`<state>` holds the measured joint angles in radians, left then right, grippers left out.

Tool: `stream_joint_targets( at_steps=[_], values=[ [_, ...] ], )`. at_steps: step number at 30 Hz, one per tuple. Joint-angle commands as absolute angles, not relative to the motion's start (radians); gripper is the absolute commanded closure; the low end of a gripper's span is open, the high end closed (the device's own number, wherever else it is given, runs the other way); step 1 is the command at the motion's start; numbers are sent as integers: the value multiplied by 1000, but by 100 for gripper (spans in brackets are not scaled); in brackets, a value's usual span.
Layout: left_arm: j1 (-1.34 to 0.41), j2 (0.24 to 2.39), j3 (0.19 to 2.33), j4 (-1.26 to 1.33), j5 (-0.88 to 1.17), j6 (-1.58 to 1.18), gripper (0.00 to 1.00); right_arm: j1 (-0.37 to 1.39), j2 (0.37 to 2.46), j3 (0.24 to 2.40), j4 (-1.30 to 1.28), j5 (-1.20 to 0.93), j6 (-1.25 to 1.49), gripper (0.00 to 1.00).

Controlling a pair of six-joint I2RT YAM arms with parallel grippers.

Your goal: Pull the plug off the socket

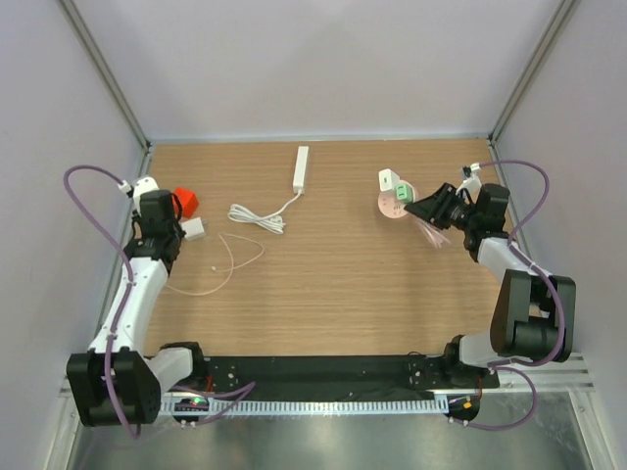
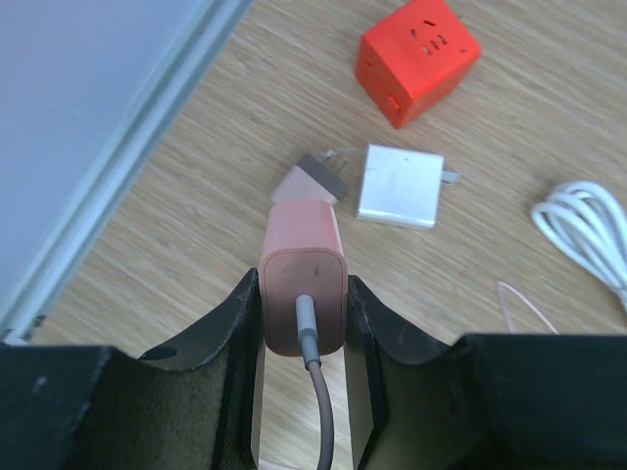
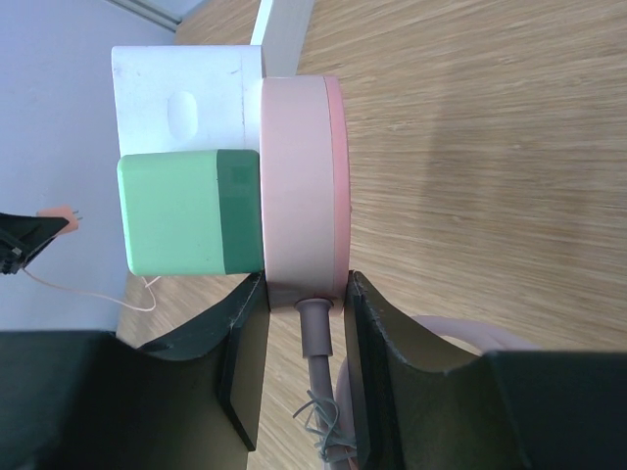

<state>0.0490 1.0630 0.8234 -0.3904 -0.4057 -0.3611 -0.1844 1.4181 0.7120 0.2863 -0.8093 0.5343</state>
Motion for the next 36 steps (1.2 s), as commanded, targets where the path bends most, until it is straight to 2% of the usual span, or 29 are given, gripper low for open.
stream_joint_targets(
  at_steps=[1, 4, 6, 12, 20, 21, 23, 24, 28, 30, 32, 33, 36],
  values=[
    [55, 1110, 903, -315, -532, -226, 100, -184, 1382, 739, 419, -861, 561, 99],
    [55, 1124, 928, -304, -610, -144, 100, -184, 1387, 741, 417, -861, 561, 99],
    [55, 1129, 922, -299, -586, -156, 100, -184, 1391, 741, 417, -861, 563, 99],
    [55, 1283, 925, -374, -114, -276, 100, -184, 1404, 746, 417, -867, 566, 99],
    [110, 1465, 997, -425, 90, -270, 98, -184, 1413, 750, 411, -874, 568, 99],
    [121, 1492, 997, -425, 112, -270, 96, -184, 1419, 752, 411, -876, 569, 99],
    [149, 1534, 1006, -429, 150, -264, 83, -184, 1425, 753, 411, -879, 572, 99],
    [149, 1545, 1011, -433, 156, -261, 83, -184, 1425, 753, 411, -880, 572, 99],
    [184, 1609, 1034, -451, 184, -261, 67, -183, 1433, 755, 413, -887, 577, 99],
    [192, 1617, 1040, -459, 184, -264, 64, -184, 1433, 756, 413, -888, 578, 99],
    [193, 1600, 1035, -457, 163, -267, 52, -184, 1433, 756, 414, -891, 580, 99],
    [193, 1585, 1031, -456, 143, -270, 41, -184, 1434, 758, 414, -891, 580, 99],
    [195, 1520, 1006, -433, 120, -272, 31, -184, 1434, 758, 416, -893, 581, 99]
  ],
)
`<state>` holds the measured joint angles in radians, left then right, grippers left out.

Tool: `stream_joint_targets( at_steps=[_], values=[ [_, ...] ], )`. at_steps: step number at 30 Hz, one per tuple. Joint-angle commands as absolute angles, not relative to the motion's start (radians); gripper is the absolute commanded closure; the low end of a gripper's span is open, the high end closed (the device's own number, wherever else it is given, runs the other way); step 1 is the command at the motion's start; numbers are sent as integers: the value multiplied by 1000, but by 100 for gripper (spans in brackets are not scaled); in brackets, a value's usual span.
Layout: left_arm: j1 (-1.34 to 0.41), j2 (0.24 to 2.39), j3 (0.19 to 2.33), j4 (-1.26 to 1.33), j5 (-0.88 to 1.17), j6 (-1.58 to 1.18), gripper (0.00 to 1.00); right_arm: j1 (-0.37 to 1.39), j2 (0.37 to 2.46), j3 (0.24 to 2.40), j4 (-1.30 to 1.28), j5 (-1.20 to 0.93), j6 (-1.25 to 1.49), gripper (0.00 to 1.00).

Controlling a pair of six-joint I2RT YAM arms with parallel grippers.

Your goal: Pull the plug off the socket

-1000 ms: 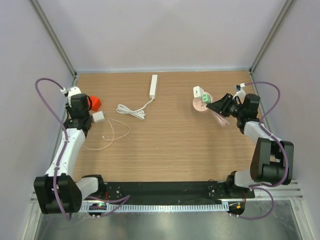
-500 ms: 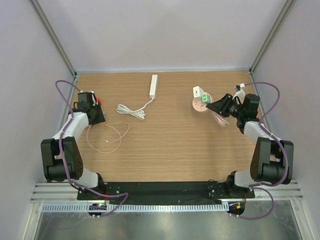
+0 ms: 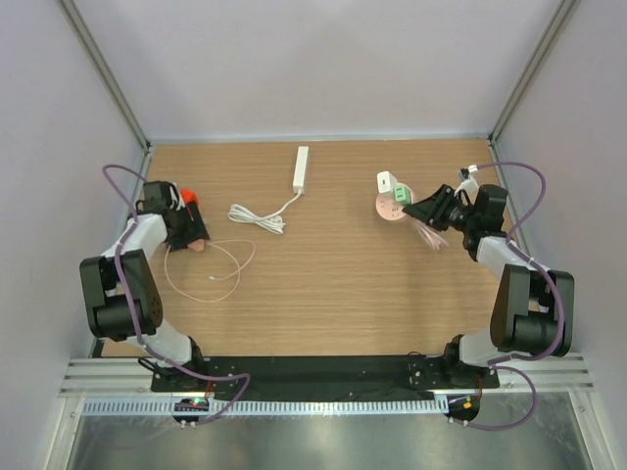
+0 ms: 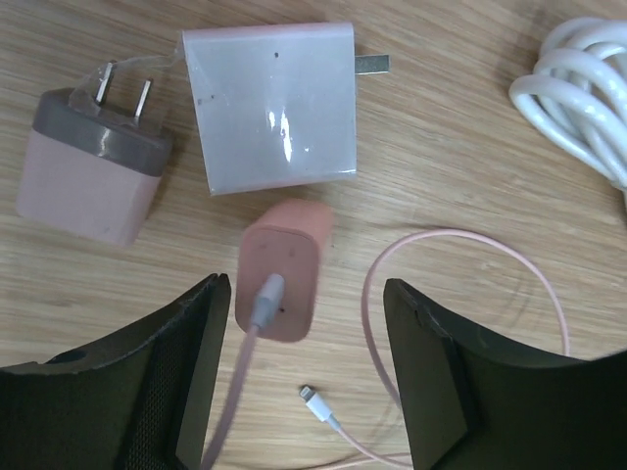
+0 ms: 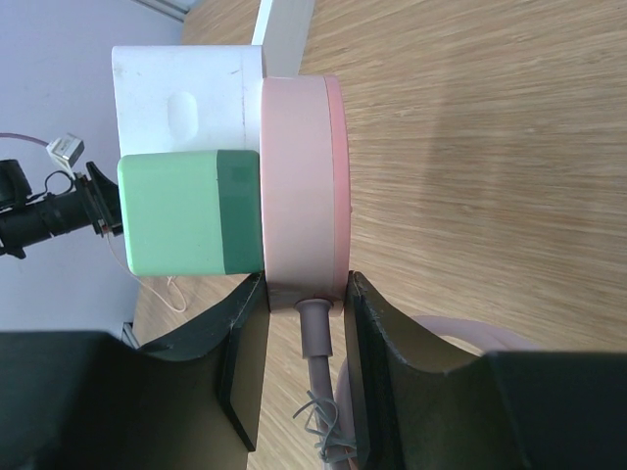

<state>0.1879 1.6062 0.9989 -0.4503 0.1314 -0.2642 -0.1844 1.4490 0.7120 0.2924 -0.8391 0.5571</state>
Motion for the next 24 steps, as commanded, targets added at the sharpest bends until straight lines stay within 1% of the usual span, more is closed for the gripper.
stream_joint_targets(
  at_steps=[1, 5, 9, 13, 14, 15, 17, 18, 19, 21, 22, 24],
  values=[
    [195, 1481, 994, -422, 114, -272, 31, -184, 1434, 758, 416, -893, 580, 99],
    [195, 1363, 960, -393, 104, -281, 29, -183, 1425, 756, 416, -896, 580, 99],
    [196, 1228, 928, -361, 109, -310, 23, -184, 1428, 756, 417, -899, 578, 99],
    [193, 1149, 914, -336, 182, -362, 20, -183, 1433, 758, 423, -910, 575, 99],
    [195, 1138, 913, -330, 258, -376, 20, -183, 1436, 758, 426, -913, 575, 99],
    [195, 1125, 899, -313, 306, -394, 16, -181, 1436, 759, 428, -917, 575, 99],
    [190, 1118, 873, -226, 432, -494, 14, -175, 1436, 762, 430, -928, 569, 99],
    [186, 1126, 839, -183, 546, -544, 14, -169, 1439, 764, 431, -936, 566, 99],
    [163, 1130, 822, -93, 604, -634, 13, -160, 1442, 765, 431, -939, 563, 99],
    [112, 1143, 783, -8, 665, -719, 11, -150, 1450, 773, 433, -959, 560, 99],
    [38, 1150, 775, 61, 658, -767, 11, -144, 1459, 776, 433, -963, 560, 99],
    [-66, 1160, 764, 119, 614, -807, 10, -126, 1465, 782, 434, -980, 552, 99]
  ],
)
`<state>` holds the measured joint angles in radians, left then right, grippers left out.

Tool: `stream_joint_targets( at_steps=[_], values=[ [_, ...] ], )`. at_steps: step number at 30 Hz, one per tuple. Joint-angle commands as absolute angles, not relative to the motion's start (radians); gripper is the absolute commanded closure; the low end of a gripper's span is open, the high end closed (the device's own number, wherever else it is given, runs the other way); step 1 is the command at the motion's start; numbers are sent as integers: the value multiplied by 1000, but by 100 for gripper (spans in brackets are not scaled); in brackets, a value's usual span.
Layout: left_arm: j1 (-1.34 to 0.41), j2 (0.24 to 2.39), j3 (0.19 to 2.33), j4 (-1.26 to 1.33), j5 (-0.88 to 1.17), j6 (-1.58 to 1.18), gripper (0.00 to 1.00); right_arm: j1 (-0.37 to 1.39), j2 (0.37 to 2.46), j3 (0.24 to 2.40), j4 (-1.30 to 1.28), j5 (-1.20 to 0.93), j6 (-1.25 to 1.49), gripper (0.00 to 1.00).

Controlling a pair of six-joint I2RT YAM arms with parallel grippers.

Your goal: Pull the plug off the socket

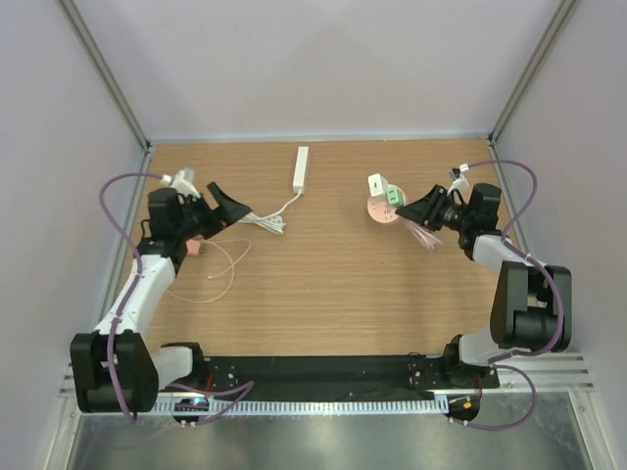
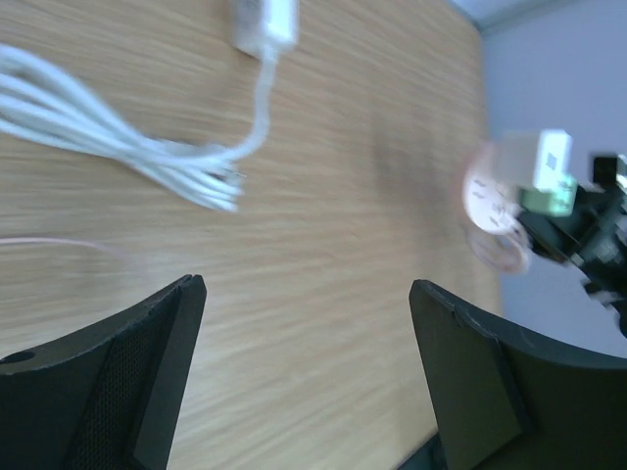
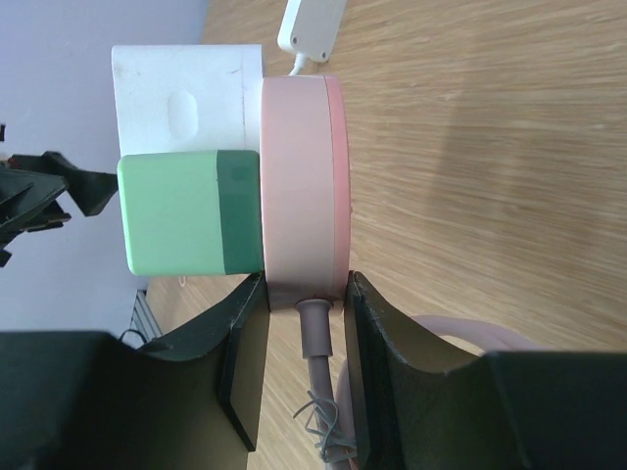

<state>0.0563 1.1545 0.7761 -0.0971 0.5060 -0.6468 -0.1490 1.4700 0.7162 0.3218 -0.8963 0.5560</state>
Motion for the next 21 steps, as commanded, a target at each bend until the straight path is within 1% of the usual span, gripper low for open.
stream_joint_targets(
  at_steps=[1, 4, 5, 6, 8, 10, 14, 15, 21],
  values=[
    [-153, 1181, 764, 174, 597, -852, 10, -118, 1473, 784, 434, -985, 548, 99],
    [-262, 1222, 794, 259, 499, -917, 10, -88, 1473, 795, 401, -988, 509, 99],
    [-318, 1253, 807, 267, 468, -957, 9, -71, 1467, 805, 381, -985, 494, 99],
    [-349, 1268, 824, 273, 436, -971, 6, -63, 1463, 811, 338, -976, 450, 99],
    [-424, 1318, 876, 275, 348, -1014, 4, -37, 1447, 827, 298, -960, 408, 99],
    [-462, 1371, 929, 272, 280, -1043, 0, -19, 1433, 834, 253, -934, 351, 99],
    [-560, 1462, 1014, 250, 192, -1101, 0, 0, 1404, 847, 189, -899, 284, 99],
    [-575, 1477, 1028, 247, 177, -1109, 0, 32, 1401, 848, 184, -891, 269, 99],
    [-660, 1604, 1159, 169, 78, -1115, 0, 60, 1378, 854, 150, -868, 230, 99]
  ],
)
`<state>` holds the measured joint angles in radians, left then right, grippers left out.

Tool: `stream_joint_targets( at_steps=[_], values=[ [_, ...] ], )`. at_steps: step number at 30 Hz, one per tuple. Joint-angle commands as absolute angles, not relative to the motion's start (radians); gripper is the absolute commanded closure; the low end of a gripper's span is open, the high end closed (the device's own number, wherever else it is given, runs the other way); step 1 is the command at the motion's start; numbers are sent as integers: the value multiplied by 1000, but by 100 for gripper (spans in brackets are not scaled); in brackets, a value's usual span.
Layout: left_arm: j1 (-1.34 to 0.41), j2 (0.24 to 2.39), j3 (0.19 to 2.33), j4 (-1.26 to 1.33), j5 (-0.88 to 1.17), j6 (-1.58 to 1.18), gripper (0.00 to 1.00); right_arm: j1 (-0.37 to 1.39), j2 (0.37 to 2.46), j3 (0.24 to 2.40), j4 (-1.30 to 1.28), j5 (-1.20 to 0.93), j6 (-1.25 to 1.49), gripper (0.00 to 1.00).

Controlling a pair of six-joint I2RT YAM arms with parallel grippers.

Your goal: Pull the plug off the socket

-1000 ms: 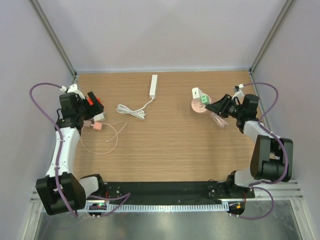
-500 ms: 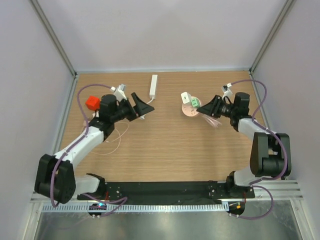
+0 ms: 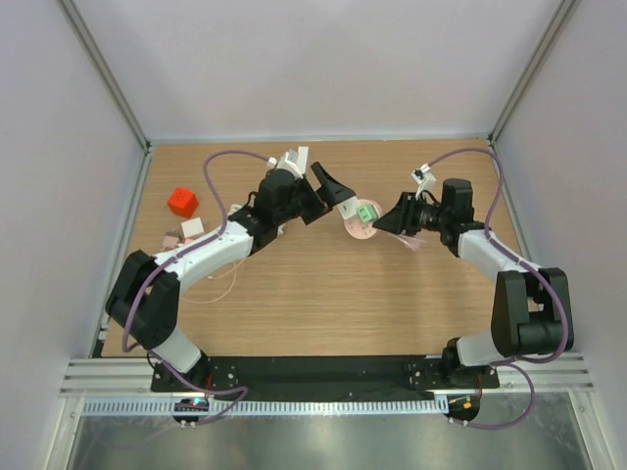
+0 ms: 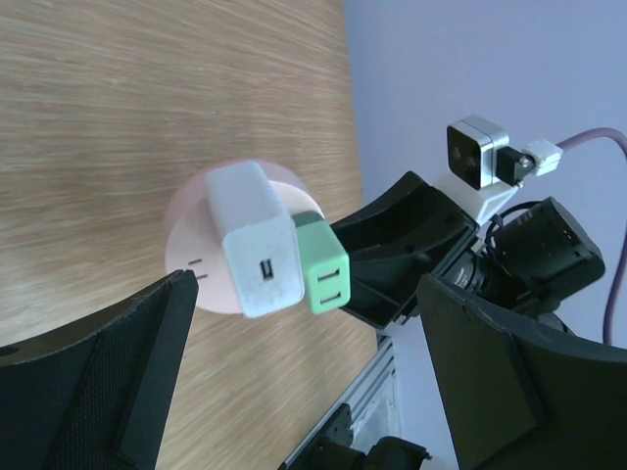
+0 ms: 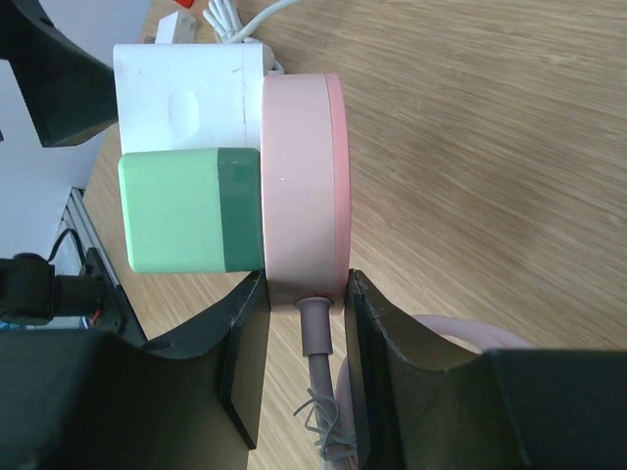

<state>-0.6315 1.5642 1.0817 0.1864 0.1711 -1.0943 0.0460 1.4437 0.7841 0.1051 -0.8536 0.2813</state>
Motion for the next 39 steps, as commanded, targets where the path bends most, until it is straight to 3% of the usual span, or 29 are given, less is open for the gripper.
stream_joint_targets(
  at_steps=[1, 17, 20, 21, 24, 25, 28, 30, 31, 34, 37, 39],
  values=[
    [-678, 1617, 1176, 160, 69, -1120, 1, 66, 1378, 856, 147, -864, 224, 99],
    [-742, 1746, 1325, -21, -100, -1104, 26, 89, 1347, 859, 121, -827, 184, 99],
    [-744, 1766, 1341, -18, -113, -1103, 36, 92, 1339, 858, 115, -810, 173, 99],
    [-744, 1772, 1345, -18, -117, -1098, 41, 92, 1336, 857, 114, -807, 170, 99],
    [-745, 1784, 1355, -14, -121, -1068, 71, 95, 1336, 859, 109, -802, 164, 99],
    [-746, 1786, 1353, -5, -115, -1040, 100, 95, 1335, 859, 107, -801, 160, 99],
    [-746, 1770, 1341, 37, -92, -982, 100, 98, 1333, 862, 101, -807, 152, 99],
    [-744, 1746, 1315, 55, -86, -971, 100, 97, 1345, 867, 100, -827, 150, 91],
    [-742, 1738, 1307, 63, -84, -968, 100, 98, 1351, 868, 97, -850, 153, 77],
    [-742, 1707, 1282, 87, -94, -971, 100, 100, 1383, 879, 92, -882, 161, 59],
    [-742, 1686, 1276, 109, -98, -982, 100, 110, 1414, 897, 65, -903, 158, 45],
    [-742, 1681, 1285, 112, -95, -986, 100, 115, 1428, 911, 49, -908, 150, 41]
  ],
)
